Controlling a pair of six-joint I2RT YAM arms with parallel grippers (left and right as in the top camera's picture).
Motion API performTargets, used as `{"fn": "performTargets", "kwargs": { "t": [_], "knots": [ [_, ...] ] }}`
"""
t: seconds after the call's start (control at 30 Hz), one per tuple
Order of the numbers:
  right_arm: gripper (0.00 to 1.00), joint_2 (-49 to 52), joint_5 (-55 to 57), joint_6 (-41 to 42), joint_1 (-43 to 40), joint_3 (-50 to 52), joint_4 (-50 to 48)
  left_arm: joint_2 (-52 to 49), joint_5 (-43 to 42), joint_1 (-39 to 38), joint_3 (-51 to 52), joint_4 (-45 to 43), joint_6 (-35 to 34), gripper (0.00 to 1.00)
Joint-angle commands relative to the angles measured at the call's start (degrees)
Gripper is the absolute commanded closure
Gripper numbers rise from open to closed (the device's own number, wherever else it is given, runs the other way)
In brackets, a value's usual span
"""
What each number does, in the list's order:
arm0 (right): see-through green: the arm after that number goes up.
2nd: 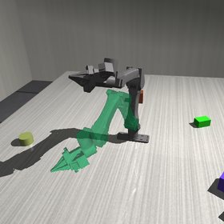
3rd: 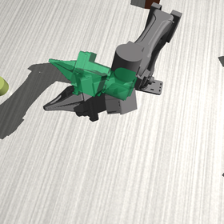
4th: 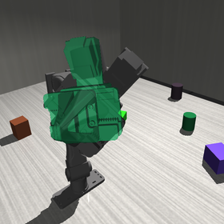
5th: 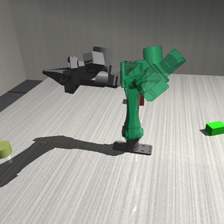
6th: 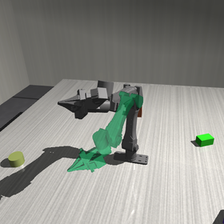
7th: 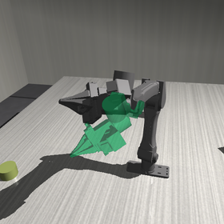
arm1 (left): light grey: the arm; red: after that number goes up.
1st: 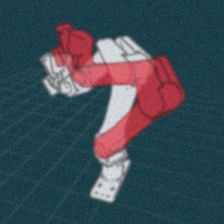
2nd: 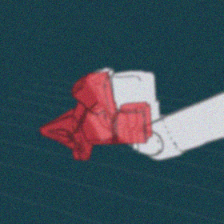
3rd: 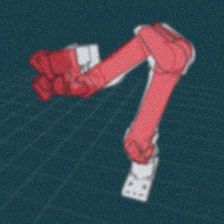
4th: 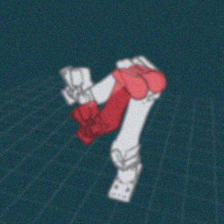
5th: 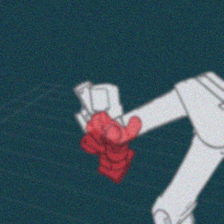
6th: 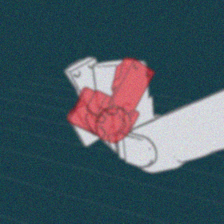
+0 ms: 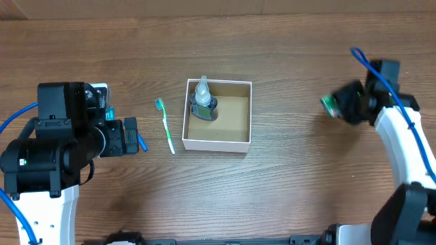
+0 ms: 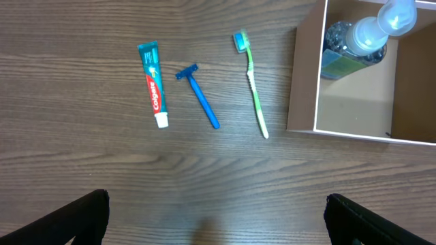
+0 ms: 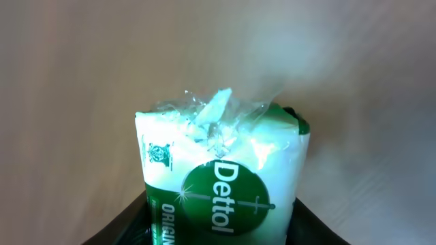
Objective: Pack container
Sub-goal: 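Carry the Dettol bar into the box and release it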
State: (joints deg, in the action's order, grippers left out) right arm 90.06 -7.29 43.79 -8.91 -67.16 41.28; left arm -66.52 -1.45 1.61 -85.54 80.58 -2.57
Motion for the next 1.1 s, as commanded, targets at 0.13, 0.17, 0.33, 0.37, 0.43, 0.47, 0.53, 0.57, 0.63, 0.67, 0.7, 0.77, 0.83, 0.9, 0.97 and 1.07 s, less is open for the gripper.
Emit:
{"fn": "performTargets", "kwargs": {
  "t": [0.13, 0.17, 0.33, 0.37, 0.43, 0.47, 0.53, 0.57, 0.63, 0.67, 0.7, 0.77, 0.83, 0.9, 0.97, 1.07],
  "knots": [
    [0.96, -3.7, -4.8, -28.5, 17.9, -16.3, 9.0, 0.1, 0.4, 0.3, -1.2, -0.4, 0.9, 0.0],
    [0.96, -3.7, -4.8, -31.1, 20.4, -17.0, 9.3, 0.1, 0.4, 0.3, -1.2, -0.5, 0.9, 0.0],
    [0.96, -3.0, -1.3, -35.3, 30.8, -17.2, 9.0, 0.1, 0.3, 0.3, -1.2, -0.5, 0.9, 0.0],
    [0.96, -2.3, -1.1, -35.3, 32.4, -17.2, 8.6, 0.1, 0.3, 0.3, -1.2, -0.5, 0.9, 0.0],
    [0.96, -0.7, -1.0, -35.3, 35.2, -17.2, 7.7, 0.1, 0.3, 0.3, -1.2, -0.5, 0.9, 0.0],
    [0.96, 0.2, -0.4, -35.2, 36.0, -17.2, 7.4, 0.1, 0.3, 0.3, -1.2, -0.5, 0.9, 0.0],
    [0.96, 2.4, -0.2, -35.2, 37.1, -17.2, 7.1, 0.1, -0.1, 0.3, -1.2, -0.5, 0.9, 0.0],
    [0.96, 3.5, -0.2, -35.2, 37.4, -17.2, 7.0, 0.1, -0.2, 0.3, -1.2, -0.5, 0.8, 0.0],
    [0.96, 5.9, -0.3, -35.3, 37.5, -17.2, 6.8, 0.1, -0.6, 0.3, -1.2, -0.5, 0.8, 0.0],
    [0.96, 7.4, -0.3, -35.3, 37.5, -17.2, 6.7, 0.1, -1.0, 0.3, -1.2, -0.5, 0.9, 0.0],
    [0.96, 8.7, -0.3, -35.3, 37.5, -17.2, 6.6, 0.1, -1.2, 0.3, -1.2, -0.5, 0.8, 0.0],
    [0.96, 11.1, -0.3, -36.2, 37.5, -17.2, 6.6, 0.1, -1.2, 0.3, -1.2, -0.5, 0.8, 0.0],
    [0.96, 12.8, -0.3, -36.8, 37.5, -17.2, 6.5, 0.1, -1.2, 0.3, -1.2, -0.4, 0.9, 0.0],
    [0.84, 12.9, -0.3, -36.8, 37.5, -17.2, 6.1, 0.1, -1.2, 0.3, -1.2, -0.4, 0.8, 0.0],
    [0.47, 12.8, -0.3, -36.8, 37.5, -17.2, 5.6, 0.1, -1.2, 0.3, -1.2, -0.5, 0.8, 0.0],
    [0.12, 12.8, -0.3, -36.8, 37.3, -17.2, 5.5, 0.1, -1.2, 0.3, -1.2, -0.4, 0.8, 0.0]
  ]
}}
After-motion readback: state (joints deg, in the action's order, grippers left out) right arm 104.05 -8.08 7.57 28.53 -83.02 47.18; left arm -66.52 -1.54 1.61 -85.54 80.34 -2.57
